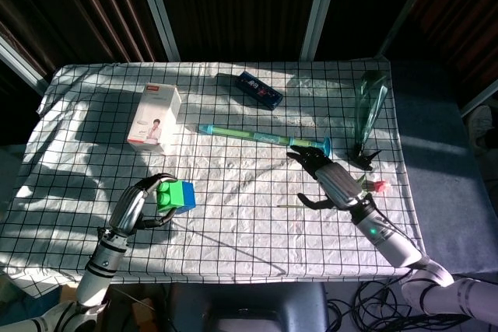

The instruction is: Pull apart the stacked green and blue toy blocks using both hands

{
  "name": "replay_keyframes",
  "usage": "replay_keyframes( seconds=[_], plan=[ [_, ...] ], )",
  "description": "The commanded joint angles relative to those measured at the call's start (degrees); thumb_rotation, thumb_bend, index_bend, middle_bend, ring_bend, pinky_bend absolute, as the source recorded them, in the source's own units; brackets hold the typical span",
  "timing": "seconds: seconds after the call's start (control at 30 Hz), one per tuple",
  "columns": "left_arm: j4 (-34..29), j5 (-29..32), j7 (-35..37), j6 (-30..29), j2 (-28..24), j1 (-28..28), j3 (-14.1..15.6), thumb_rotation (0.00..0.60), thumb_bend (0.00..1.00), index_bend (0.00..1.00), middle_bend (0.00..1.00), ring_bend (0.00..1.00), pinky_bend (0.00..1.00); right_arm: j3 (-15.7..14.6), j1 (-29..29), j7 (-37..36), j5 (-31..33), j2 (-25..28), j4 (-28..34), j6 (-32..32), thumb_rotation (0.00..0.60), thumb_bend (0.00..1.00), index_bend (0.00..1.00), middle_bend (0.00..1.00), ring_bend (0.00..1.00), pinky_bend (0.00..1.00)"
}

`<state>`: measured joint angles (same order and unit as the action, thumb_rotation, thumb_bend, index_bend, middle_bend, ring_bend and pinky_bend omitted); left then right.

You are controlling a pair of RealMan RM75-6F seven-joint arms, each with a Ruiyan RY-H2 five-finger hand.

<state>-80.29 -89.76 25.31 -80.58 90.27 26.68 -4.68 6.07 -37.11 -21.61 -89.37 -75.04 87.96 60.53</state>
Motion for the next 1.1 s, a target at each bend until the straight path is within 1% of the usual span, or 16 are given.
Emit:
replay_keyframes(
  seconds=[0.03, 0.13, 0.2, 0.33, 0.37, 0.47, 0.5, 0.57, 0.7, 0.83, 1.0, 1.1],
  plan=[
    [-2.79, 0.22, 3.47, 0.02, 0.86, -0.44, -0.31, 0.600, 0.66, 0.72, 0.90, 0.64, 0.60, 2.72, -3.36, -6.75, 0.10, -4.10, -2.15, -1.09, 0.600, 0.33, 0.00, 0.00, 0.00, 0.00],
    [-2.73, 0.57, 3.72, 0.71, 2.03, 0.04, -0.86, 0.600, 0.66, 0.72, 0.90, 0.64, 0.60, 4.42, -6.06, -9.52, 2.45, -5.55, -2.00, -4.85, 0.600, 0.33, 0.00, 0.00, 0.00, 0.00],
    [-2.37, 0.65, 3.64, 0.93, 2.72, 0.36, -1.30, 0.600, 0.66, 0.72, 0.90, 0.64, 0.60, 5.19, -8.19, -11.29, 4.11, -5.42, -0.78, -8.79, 0.600, 0.33, 0.00, 0.00, 0.00, 0.00],
    [-2.08, 0.67, 3.48, 0.93, 3.05, 0.49, -1.54, 0.600, 0.66, 0.72, 0.90, 0.64, 0.60, 5.46, -9.22, -11.72, 4.83, -5.12, -0.16, -10.74, 0.600, 0.31, 0.00, 0.00, 0.00, 0.00],
    [-1.83, 0.62, 3.32, 0.92, 3.25, 0.64, -1.76, 0.600, 0.66, 0.72, 0.90, 0.64, 0.60, 5.71, -10.18, -12.03, 5.37, -5.03, 0.54, -12.42, 0.600, 0.29, 0.00, 0.00, 0.00, 0.00],
    [-1.08, 0.91, 2.56, 0.82, 3.63, 0.89, -2.55, 0.600, 0.67, 0.73, 0.90, 0.64, 0.60, 6.92, -12.56, -11.03, 8.25, -4.76, 2.09, -16.53, 0.600, 0.24, 0.00, 0.00, 0.00, 0.00],
    [-1.16, 1.24, 2.75, 0.98, 3.59, 0.97, -2.86, 0.600, 0.66, 0.73, 0.90, 0.64, 0.60, 7.72, -13.93, -9.58, 10.37, -5.13, 2.56, -18.66, 0.600, 0.23, 0.00, 0.00, 0.00, 0.00],
    [-1.40, 1.22, 2.81, 1.04, 3.54, 1.04, -2.98, 0.600, 0.66, 0.73, 0.90, 0.64, 0.60, 8.58, -15.21, -7.17, 13.70, -5.85, 3.09, -20.44, 0.600, 0.22, 0.00, 0.00, 0.00, 0.00],
    [-1.98, 0.70, 2.77, 0.81, 3.59, 1.14, -2.96, 0.600, 0.66, 0.73, 0.90, 0.64, 0.60, 9.39, -17.17, -3.64, 18.19, -7.94, 3.11, -22.31, 0.600, 0.22, 0.00, 0.00, 0.00, 0.00],
    [-2.85, 0.22, 2.74, 0.40, 3.58, 1.07, -2.85, 0.600, 0.66, 0.73, 0.90, 0.64, 0.60, 10.05, -18.42, -0.48, 21.06, -10.99, 2.02, -21.73, 0.600, 0.22, 0.00, 0.00, 0.00, 0.00],
    [-3.16, -0.04, 2.87, 0.05, 3.80, 0.96, -2.77, 0.600, 0.66, 0.73, 0.90, 0.64, 0.60, 10.70, -19.63, 0.14, 23.69, -13.03, 1.41, -23.08, 0.600, 0.22, 0.00, 0.02, 0.00, 0.00],
    [-3.28, -0.05, 2.85, 0.04, 3.79, 0.90, -2.74, 0.600, 0.66, 0.73, 0.90, 0.64, 0.60, 10.99, -19.94, 0.46, 24.64, -13.83, 1.59, -23.29, 0.600, 0.22, 0.05, 0.06, 0.00, 0.03]
  ],
)
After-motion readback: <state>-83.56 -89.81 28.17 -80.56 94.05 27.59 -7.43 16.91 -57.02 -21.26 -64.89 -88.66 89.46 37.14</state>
